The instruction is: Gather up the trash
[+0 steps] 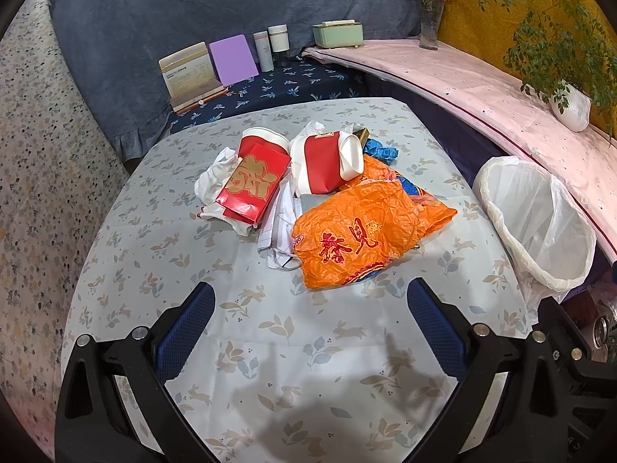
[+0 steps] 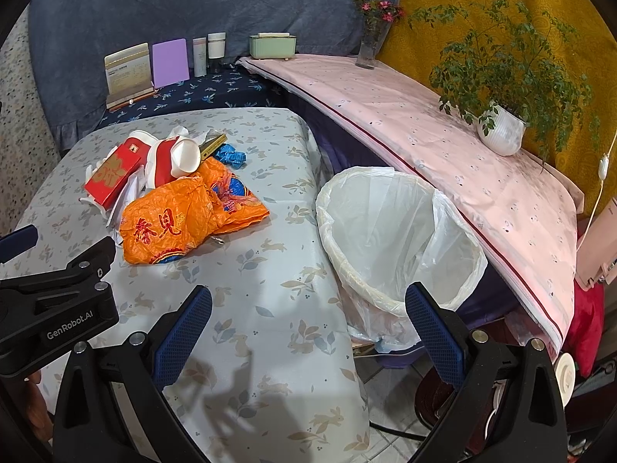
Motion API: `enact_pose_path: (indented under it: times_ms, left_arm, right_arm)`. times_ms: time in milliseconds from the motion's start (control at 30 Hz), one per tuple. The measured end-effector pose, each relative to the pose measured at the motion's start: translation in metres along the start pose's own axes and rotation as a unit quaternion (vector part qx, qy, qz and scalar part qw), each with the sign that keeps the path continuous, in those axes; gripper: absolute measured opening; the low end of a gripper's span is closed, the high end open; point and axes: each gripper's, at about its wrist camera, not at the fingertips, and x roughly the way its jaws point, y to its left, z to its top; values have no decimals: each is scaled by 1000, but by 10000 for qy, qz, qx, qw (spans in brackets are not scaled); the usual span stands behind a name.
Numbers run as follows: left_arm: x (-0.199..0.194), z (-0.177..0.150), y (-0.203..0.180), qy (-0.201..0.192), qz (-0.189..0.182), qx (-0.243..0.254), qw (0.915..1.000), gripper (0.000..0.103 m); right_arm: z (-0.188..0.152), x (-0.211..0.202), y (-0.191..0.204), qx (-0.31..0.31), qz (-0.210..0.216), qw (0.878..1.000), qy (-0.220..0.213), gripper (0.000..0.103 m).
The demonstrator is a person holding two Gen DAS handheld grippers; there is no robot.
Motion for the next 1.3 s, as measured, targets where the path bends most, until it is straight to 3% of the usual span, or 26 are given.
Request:
enact_pose_path:
  times_ms: [1300]
  left_arm:
    - [-1, -1, -5, -82, -116, 88, 9999, 95]
  right_arm:
    - [-2, 1, -6, 97, -80, 9999, -57, 96]
